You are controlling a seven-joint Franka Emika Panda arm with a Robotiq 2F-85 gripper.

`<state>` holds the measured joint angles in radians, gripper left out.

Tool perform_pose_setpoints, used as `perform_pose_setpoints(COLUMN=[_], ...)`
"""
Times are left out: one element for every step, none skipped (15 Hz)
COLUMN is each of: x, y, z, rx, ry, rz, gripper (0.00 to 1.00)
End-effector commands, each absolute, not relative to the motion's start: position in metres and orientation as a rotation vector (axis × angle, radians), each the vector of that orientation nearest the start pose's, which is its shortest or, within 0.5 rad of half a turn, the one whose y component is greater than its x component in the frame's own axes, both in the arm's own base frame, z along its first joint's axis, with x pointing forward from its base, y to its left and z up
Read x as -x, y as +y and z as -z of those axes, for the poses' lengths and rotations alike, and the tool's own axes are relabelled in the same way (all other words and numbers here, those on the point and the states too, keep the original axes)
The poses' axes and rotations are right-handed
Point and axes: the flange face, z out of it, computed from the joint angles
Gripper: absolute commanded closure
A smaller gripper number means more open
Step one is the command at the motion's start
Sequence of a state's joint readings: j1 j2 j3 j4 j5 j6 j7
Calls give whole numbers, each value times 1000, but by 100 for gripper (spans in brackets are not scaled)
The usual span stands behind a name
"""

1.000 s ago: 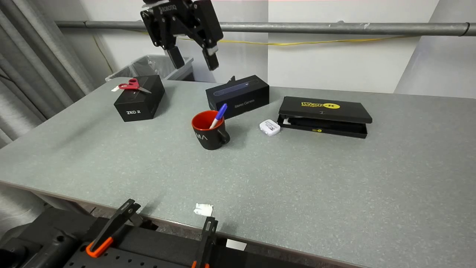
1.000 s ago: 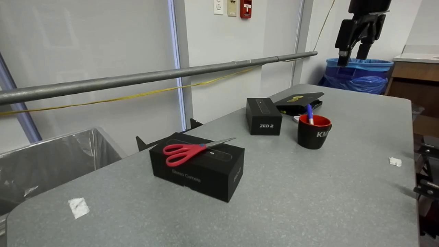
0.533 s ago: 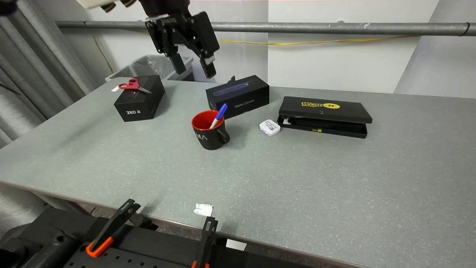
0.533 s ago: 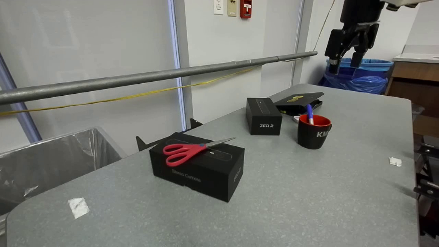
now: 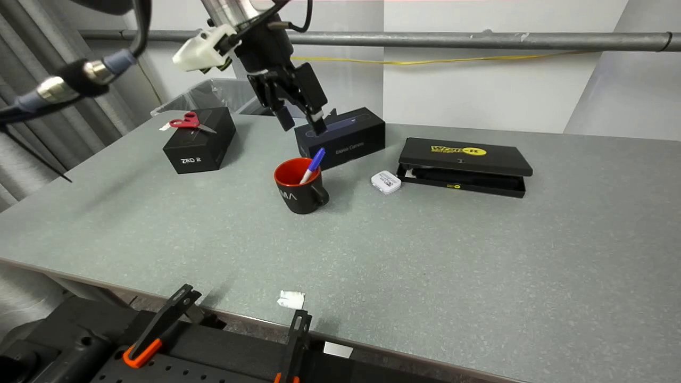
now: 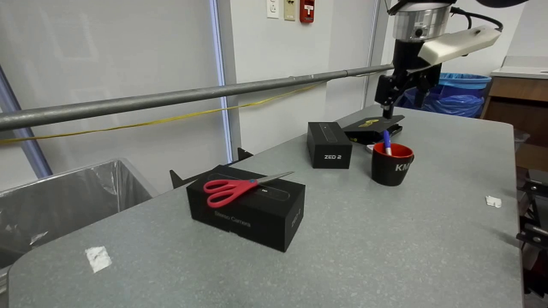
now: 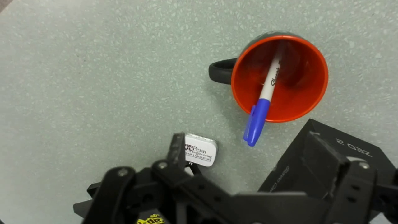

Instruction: Remove the marker from the mug and put it on the table

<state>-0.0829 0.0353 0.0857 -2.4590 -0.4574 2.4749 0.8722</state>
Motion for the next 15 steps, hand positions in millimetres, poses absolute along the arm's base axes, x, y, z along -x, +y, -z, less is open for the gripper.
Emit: perform_pose_setpoints(x=[-508, -512, -517, -522, -527, -531, -534, -536, -539, -539, -538, -536, -536, -534, -533], y=[1, 1, 0, 0, 0, 2, 3, 4, 6, 7, 9, 9, 10, 10, 11], z=[-252, -245, -238, -232, -226, -221, -215, -212, -209, -208, -208, -210, -211, -211, -211], rx=[3309, 3313, 3319, 3323, 3324, 3322, 3320, 3320, 3323, 3327, 3329, 3330, 3330, 3329, 3329], ry=[931, 946, 960, 973, 986, 996, 1008, 1016, 1021, 1030, 1030, 1031, 1031, 1043, 1053], rz=[165, 162, 153, 157, 155, 140, 136, 133, 134, 125, 120, 126, 130, 125, 123], gripper=[0, 0, 0, 0, 0, 0, 0, 0, 0, 0, 0, 0, 0, 0, 0])
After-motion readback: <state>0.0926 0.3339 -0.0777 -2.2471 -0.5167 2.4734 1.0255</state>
